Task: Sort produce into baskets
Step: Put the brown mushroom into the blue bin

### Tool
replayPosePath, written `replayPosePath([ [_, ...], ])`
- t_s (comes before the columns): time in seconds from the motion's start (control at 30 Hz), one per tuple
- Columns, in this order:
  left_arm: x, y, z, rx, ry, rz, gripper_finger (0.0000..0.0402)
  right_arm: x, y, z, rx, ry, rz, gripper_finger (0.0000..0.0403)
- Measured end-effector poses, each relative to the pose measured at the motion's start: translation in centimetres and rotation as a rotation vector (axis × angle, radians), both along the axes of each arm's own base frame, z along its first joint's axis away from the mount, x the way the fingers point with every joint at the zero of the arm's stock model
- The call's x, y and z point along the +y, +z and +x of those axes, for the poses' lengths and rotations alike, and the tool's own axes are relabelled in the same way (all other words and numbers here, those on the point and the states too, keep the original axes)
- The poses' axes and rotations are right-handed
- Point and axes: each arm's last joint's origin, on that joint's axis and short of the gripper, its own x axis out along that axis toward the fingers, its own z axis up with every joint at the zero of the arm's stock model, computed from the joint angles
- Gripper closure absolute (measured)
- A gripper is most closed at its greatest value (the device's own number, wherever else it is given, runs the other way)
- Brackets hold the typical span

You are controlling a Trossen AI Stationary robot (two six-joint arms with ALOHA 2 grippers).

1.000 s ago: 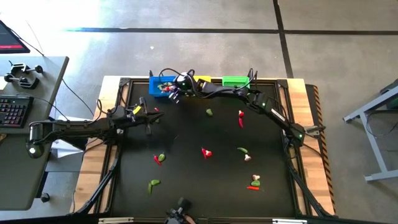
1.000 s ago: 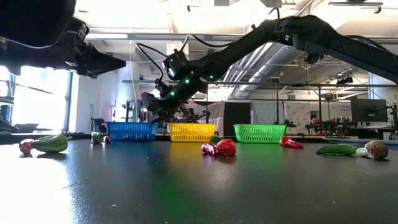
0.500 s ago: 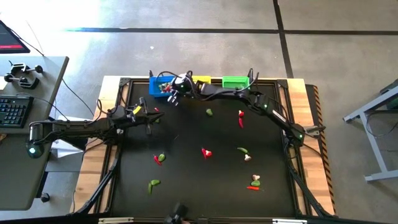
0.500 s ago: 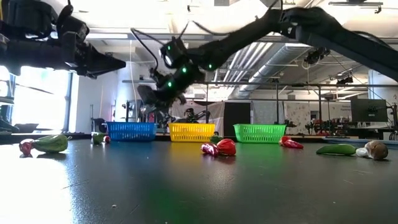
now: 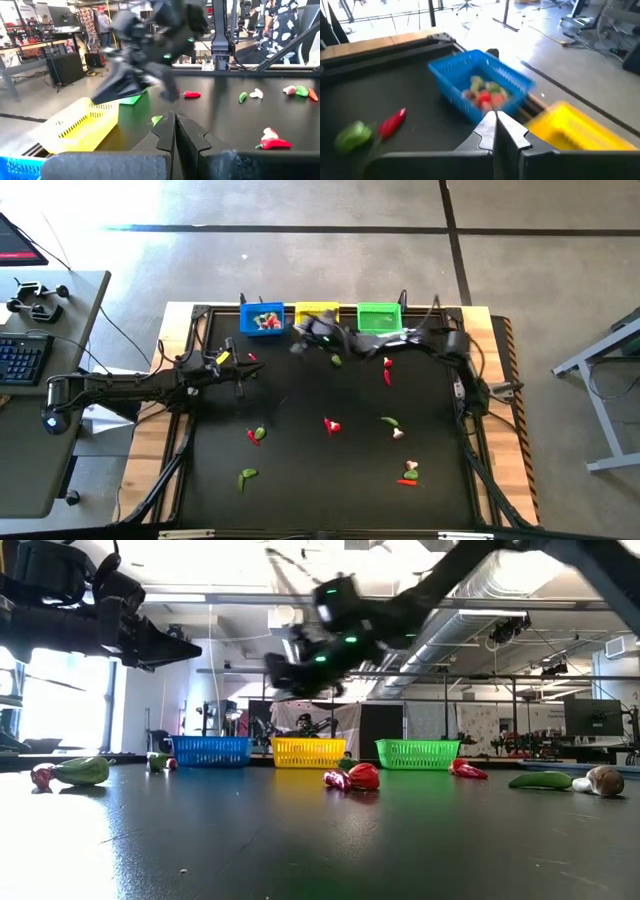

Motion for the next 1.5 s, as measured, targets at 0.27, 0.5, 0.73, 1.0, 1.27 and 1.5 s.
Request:
replayPosePath([
  [0.27, 0.0, 0.0, 0.0, -0.008, 0.000, -0.031, 0.0401, 6.7, -0.2, -8.5, -0.069, -0.148, -0.032, 0.0403],
  [0.5, 0.0, -0.2, 0.0, 0.003, -0.014, -0.056, 0.0401, 13.1, -0.6, -15.2, -0.188, -0.241, 0.017, 0.0403],
  [0.73, -0.1, -0.4, 0.0, 0.030, -0.027, -0.066, 0.0401, 18.3, 0.0, -19.6, -0.207, -0.151, 0.181, 0.0403],
  [1.0, -0.1, -0.5, 0.0, 0.032, -0.035, -0.074, 0.0401, 22.7, 2.2, -22.0, 0.074, -0.076, 0.513, 0.0403],
  [1.27, -0.1, -0.3, 0.0, 0.023, -0.039, -0.054, 0.0401, 26.5, 4.1, -23.8, 0.553, -0.166, 0.899, 0.0403],
  [1.5, -0.1, -0.1, 0.1, 0.007, -0.040, -0.049, 0.0401, 28.1, 3.3, -23.4, 0.770, -0.235, 1.134, 0.0403],
])
